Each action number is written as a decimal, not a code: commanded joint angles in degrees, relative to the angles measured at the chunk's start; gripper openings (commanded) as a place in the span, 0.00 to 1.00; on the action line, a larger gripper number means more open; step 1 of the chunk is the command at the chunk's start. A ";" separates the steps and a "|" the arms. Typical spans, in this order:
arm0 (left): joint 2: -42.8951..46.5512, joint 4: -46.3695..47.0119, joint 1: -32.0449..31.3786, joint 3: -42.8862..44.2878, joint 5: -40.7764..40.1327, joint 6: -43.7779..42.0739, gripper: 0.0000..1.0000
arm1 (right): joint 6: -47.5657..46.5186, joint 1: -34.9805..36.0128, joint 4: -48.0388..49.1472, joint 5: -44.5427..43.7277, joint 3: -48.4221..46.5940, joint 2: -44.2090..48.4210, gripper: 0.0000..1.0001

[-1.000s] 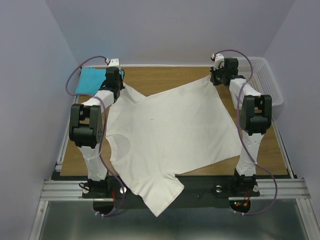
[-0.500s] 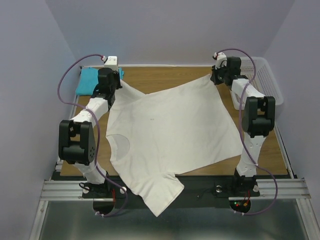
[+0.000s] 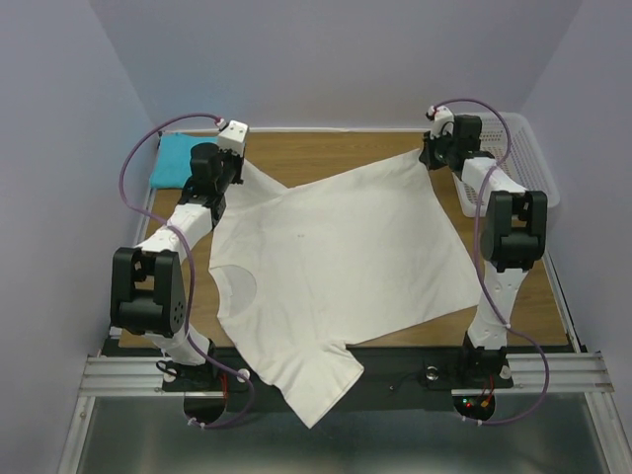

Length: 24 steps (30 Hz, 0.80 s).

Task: Fold and stack the t-shirts
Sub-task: Fold the tshirt

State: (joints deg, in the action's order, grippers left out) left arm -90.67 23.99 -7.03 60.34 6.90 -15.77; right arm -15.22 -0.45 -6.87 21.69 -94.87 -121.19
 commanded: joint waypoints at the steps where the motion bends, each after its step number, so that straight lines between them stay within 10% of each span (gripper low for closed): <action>1: 3.84 2.99 0.26 -1.53 0.32 -2.25 0.00 | 0.72 -1.57 2.74 0.90 -0.14 4.55 0.01; 24: 13.85 2.03 0.26 -8.48 4.00 -1.72 0.00 | -0.07 -2.80 2.74 4.76 3.20 6.40 0.00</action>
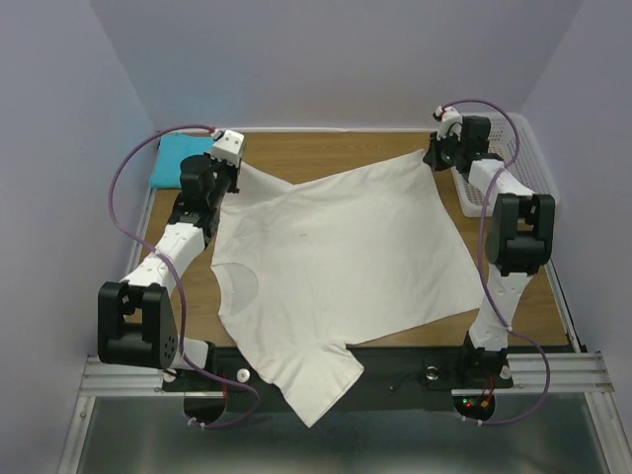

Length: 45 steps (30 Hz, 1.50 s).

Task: Fold and stack the t-shirts
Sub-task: Fold the tshirt

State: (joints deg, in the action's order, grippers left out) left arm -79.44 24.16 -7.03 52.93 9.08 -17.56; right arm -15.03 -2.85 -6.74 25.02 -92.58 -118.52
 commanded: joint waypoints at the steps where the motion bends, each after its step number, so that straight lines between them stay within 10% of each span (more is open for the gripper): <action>1: 2.80 1.77 0.26 -1.25 1.99 0.07 0.00 | -0.35 -0.40 2.61 1.61 0.91 3.73 0.00; 45: 14.05 -2.63 0.26 -10.65 -0.73 1.13 0.00 | -5.45 -2.25 3.66 2.67 8.73 8.65 0.01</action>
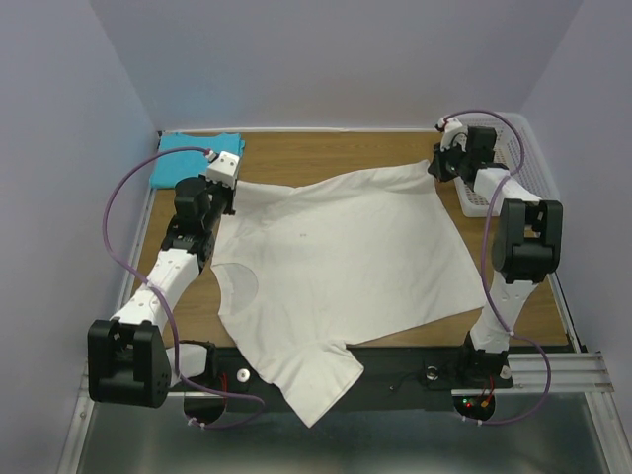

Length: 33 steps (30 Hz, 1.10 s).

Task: Fold and stack the t-shirts
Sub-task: Fold the tshirt

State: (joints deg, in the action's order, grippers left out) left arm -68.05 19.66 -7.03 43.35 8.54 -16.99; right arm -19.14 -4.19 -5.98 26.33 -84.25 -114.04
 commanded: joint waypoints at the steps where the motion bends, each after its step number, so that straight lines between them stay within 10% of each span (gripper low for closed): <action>1: 2.75 1.96 0.26 -1.25 -0.10 0.65 0.00 | -1.43 -0.91 2.90 1.45 0.66 4.26 0.01; 33: 9.25 -0.76 0.08 -6.70 3.42 3.46 0.00 | -2.66 -1.09 3.60 2.50 2.42 4.00 0.04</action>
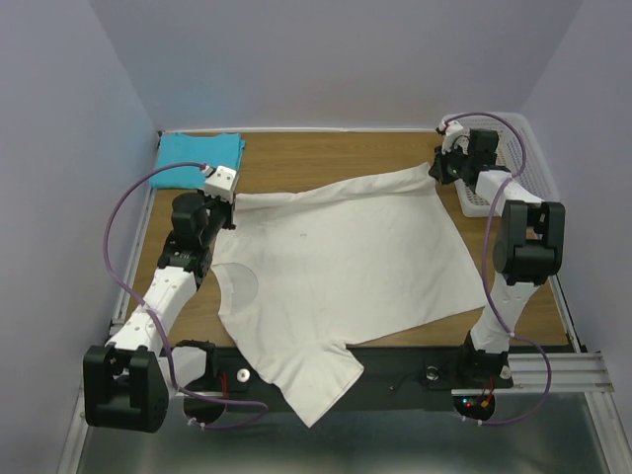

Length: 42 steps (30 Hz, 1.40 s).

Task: Fold and stack the t-shirts
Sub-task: Fold the tshirt

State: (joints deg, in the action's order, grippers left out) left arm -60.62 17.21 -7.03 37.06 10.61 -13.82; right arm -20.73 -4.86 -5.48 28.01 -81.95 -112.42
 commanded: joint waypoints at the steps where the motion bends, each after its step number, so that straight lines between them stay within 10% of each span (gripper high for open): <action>1: 1.82 1.60 0.00 -0.41 1.52 0.38 0.00 | -1.24 -0.41 3.10 0.82 0.30 2.47 0.05; 42: 4.55 -0.51 -0.62 -3.13 2.04 0.64 0.00 | -3.17 -0.41 4.95 -2.08 6.36 5.90 0.05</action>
State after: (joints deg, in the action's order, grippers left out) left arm -57.89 15.44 -7.29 34.46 11.79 -13.39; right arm -22.79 -4.86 -3.01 26.50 -76.12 -110.26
